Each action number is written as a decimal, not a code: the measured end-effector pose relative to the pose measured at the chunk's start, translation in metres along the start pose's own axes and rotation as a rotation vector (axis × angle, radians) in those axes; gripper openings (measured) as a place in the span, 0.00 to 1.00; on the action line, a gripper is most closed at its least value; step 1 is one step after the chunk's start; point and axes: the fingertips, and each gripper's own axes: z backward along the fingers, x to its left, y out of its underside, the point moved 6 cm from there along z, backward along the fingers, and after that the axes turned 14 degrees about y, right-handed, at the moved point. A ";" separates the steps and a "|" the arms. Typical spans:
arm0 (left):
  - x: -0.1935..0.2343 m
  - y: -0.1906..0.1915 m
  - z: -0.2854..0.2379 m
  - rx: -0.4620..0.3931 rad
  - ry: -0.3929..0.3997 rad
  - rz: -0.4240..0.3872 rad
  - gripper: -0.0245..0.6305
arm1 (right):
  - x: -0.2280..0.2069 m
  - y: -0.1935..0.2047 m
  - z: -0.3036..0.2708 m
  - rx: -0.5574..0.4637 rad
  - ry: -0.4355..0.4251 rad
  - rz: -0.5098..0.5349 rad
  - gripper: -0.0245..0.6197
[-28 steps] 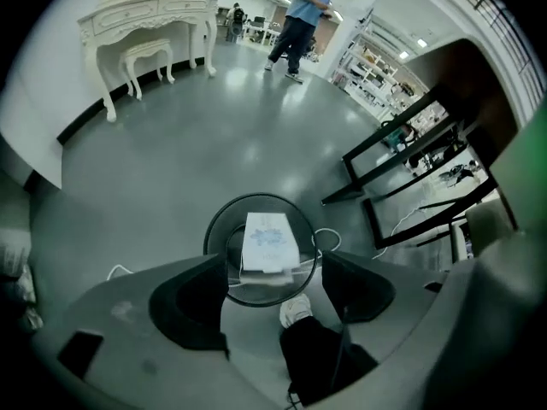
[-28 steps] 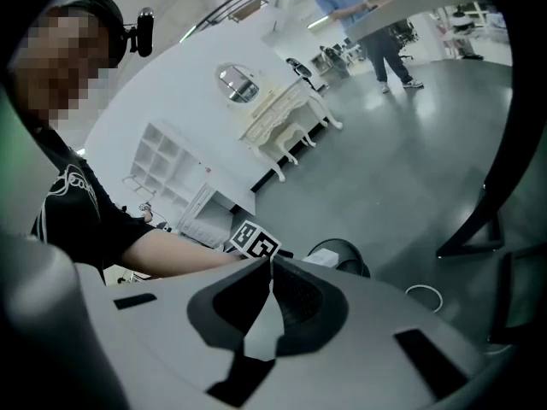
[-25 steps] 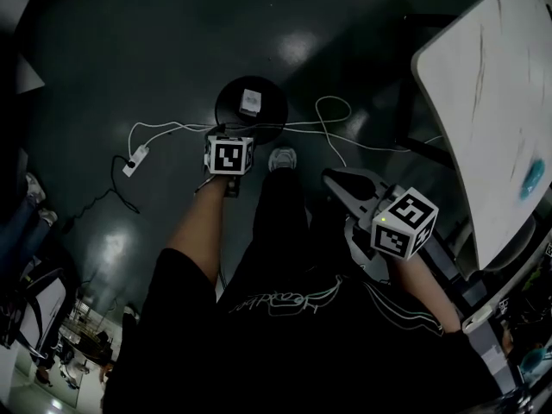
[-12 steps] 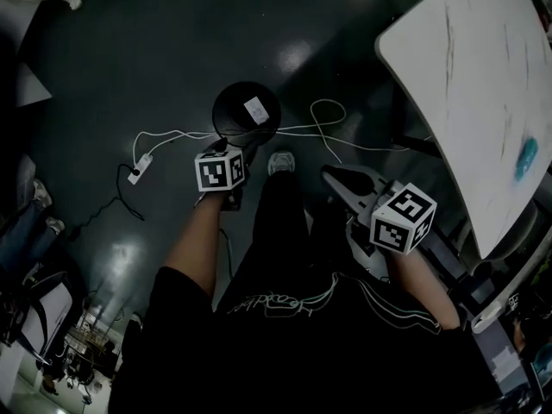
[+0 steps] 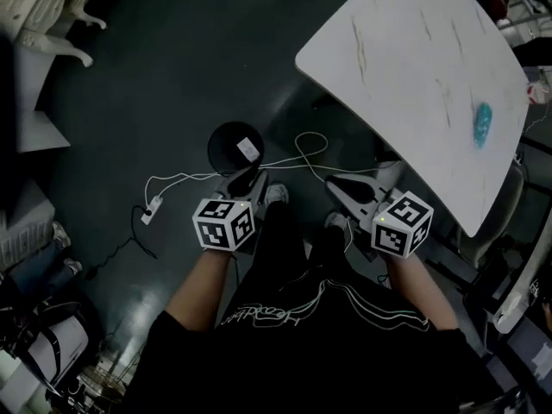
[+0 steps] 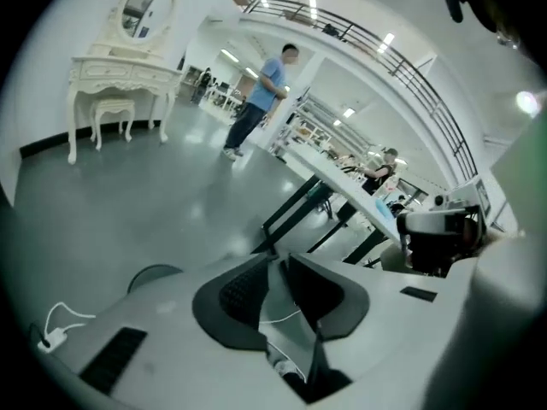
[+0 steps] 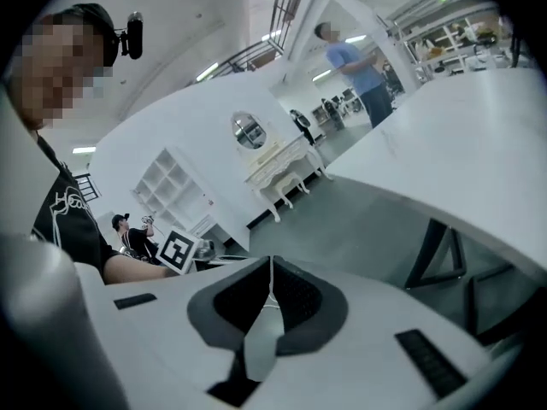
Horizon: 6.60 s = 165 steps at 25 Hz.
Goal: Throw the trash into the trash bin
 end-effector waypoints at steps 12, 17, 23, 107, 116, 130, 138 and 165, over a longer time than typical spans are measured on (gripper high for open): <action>-0.278 -0.081 -0.007 -0.208 0.397 -0.281 0.04 | -0.034 -0.016 0.219 -0.312 0.143 0.111 0.09; -0.367 -0.079 -0.023 -0.217 0.478 -0.389 0.04 | -0.062 -0.001 0.312 -0.424 0.216 0.128 0.09; -0.425 -0.064 -0.060 -0.157 0.508 -0.438 0.04 | -0.100 0.008 0.394 -0.605 0.255 0.092 0.09; -0.374 -0.055 -0.047 -0.257 0.248 -0.267 0.04 | -0.125 -0.024 0.338 -0.483 0.506 0.123 0.11; -0.278 -0.067 0.026 -0.355 0.127 -0.150 0.04 | -0.067 -0.066 0.241 -0.405 0.406 0.218 0.11; -0.039 -0.041 0.210 -0.530 -0.226 0.186 0.04 | 0.076 -0.087 -0.058 -0.131 0.106 0.409 0.11; 0.037 -0.012 0.247 -0.505 -0.284 0.306 0.04 | 0.094 -0.039 -0.208 0.046 0.022 0.493 0.11; 0.120 0.040 0.233 -0.366 -0.297 0.464 0.04 | -0.001 0.141 -0.403 0.525 0.137 0.253 0.50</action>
